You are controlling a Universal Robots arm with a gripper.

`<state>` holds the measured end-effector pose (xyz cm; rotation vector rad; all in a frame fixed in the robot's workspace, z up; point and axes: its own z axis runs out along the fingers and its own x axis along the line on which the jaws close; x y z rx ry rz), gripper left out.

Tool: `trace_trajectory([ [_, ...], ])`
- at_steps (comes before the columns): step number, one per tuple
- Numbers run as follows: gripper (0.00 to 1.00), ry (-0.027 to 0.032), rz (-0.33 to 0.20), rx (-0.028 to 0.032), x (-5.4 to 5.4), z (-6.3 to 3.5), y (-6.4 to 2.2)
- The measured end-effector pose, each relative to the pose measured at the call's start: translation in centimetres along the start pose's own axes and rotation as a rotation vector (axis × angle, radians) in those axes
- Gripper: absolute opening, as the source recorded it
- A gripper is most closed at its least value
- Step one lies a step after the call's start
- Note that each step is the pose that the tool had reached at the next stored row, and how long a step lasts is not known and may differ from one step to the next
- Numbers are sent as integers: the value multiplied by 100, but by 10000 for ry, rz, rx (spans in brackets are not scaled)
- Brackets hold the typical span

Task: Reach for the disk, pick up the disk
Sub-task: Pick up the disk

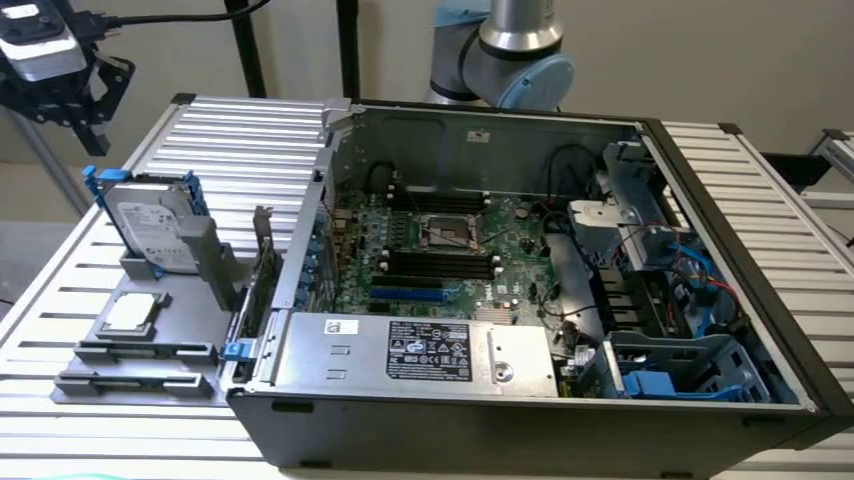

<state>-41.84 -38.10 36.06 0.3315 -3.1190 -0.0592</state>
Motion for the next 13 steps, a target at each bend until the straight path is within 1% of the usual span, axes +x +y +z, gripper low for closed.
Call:
trace_trajectory([
  [4, 11, 23, -593, 0, -3, -2, -1],
  [13, 11, 64, -1746, -11, -13, -12, -2],
])
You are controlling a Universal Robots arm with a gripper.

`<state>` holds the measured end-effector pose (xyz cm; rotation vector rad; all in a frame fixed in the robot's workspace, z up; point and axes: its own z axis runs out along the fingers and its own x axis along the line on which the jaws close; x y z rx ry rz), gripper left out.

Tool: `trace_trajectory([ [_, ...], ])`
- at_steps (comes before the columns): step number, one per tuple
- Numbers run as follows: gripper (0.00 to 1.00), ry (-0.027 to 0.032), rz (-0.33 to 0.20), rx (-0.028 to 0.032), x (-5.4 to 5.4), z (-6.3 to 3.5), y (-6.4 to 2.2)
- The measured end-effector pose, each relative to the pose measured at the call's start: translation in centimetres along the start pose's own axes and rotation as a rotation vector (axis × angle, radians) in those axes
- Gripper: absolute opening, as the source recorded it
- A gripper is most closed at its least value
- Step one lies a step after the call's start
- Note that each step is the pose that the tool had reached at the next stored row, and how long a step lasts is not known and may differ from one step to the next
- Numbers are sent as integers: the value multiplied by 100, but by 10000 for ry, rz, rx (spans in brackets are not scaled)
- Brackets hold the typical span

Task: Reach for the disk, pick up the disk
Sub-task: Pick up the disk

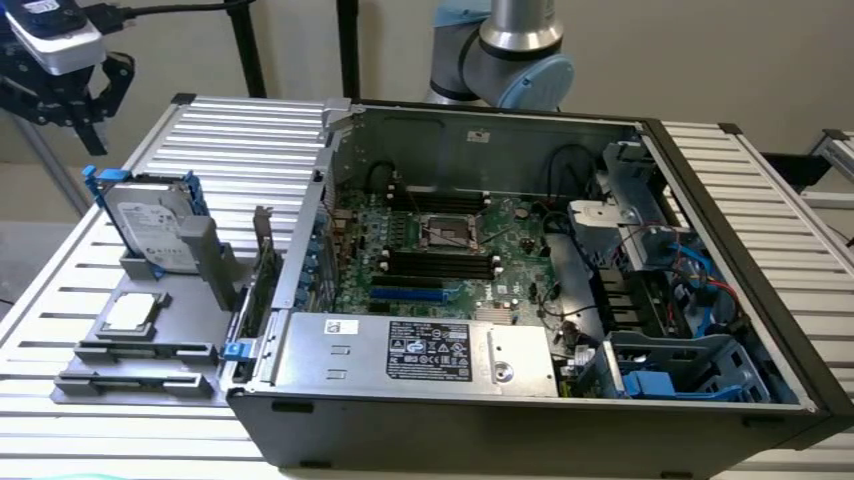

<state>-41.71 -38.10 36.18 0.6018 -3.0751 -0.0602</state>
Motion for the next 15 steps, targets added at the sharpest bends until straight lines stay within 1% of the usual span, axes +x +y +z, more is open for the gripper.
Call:
trace_trajectory([
  [6, 11, 37, -920, 0, -1, -1, -1],
  [15, 11, 95, -2554, 2, -2, -1, -1],
])
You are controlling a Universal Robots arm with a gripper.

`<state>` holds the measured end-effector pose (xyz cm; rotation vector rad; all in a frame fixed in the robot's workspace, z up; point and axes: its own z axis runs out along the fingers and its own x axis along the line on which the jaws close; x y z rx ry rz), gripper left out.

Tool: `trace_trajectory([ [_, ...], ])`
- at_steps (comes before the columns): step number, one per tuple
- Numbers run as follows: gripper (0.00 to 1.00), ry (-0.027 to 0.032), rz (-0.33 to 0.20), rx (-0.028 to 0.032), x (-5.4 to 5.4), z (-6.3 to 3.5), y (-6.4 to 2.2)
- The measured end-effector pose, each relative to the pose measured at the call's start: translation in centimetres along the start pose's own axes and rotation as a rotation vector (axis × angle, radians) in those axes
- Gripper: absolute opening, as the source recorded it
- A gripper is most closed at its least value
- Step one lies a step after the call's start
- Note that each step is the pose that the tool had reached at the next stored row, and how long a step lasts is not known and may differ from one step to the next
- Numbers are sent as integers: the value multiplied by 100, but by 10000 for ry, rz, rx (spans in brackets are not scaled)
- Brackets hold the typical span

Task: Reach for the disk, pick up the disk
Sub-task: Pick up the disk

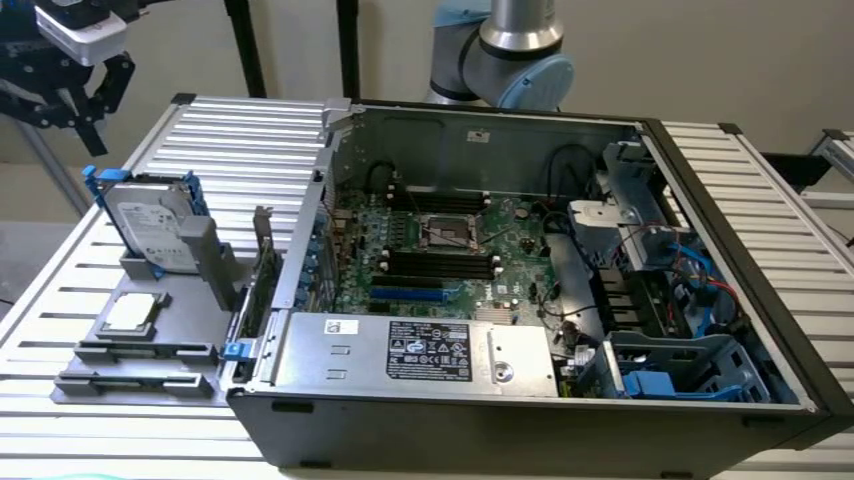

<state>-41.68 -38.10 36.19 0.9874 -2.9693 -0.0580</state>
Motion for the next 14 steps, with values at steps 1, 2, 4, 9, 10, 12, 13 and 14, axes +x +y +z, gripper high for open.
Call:
trace_trajectory([
  [1, 11, 6, -181, 1, 0, 0, 0],
  [2, 11, 12, -360, 1, 0, -2, 0],
  [4, 11, 24, -729, 3, 0, -5, 1],
  [9, 11, 53, -1628, 8, 0, -28, 2],
  [10, 11, 60, -1824, 9, 0, -35, 2],
  [12, 11, 68, -2184, 12, 0, -48, 2],
  [13, 11, 72, -2357, 15, 0, -55, 3],
  [14, 11, 76, -2534, 17, 0, -62, 3],
])
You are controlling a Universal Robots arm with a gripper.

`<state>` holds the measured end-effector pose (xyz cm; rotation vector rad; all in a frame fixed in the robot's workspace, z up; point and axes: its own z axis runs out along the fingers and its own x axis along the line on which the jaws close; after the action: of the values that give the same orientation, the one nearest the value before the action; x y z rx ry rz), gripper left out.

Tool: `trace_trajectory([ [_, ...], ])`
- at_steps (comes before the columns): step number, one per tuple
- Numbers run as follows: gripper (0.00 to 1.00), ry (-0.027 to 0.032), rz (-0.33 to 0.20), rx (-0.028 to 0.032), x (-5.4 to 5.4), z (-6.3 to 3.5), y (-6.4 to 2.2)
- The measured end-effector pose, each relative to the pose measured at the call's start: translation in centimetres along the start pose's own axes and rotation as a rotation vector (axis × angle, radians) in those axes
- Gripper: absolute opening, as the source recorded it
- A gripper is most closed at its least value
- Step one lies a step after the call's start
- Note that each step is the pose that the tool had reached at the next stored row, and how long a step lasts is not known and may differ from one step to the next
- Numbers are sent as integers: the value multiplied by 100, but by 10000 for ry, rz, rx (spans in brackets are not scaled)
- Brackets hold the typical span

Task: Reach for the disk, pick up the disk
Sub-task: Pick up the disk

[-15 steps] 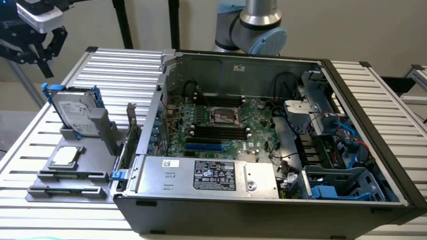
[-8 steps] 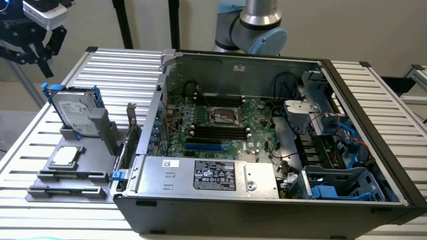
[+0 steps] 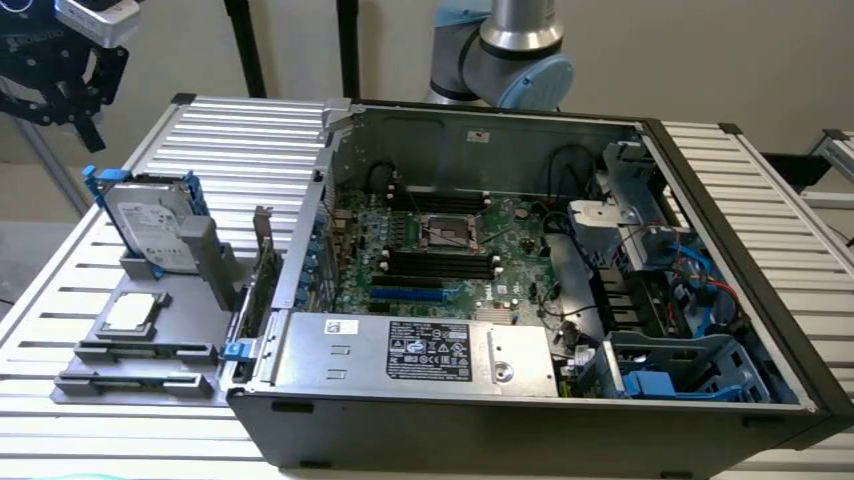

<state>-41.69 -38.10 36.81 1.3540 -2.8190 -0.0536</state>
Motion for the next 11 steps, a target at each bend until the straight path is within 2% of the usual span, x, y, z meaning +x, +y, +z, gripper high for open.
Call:
trace_trajectory([
  [11, 11, 58, -1977, 13, 0, -64, 2],
])
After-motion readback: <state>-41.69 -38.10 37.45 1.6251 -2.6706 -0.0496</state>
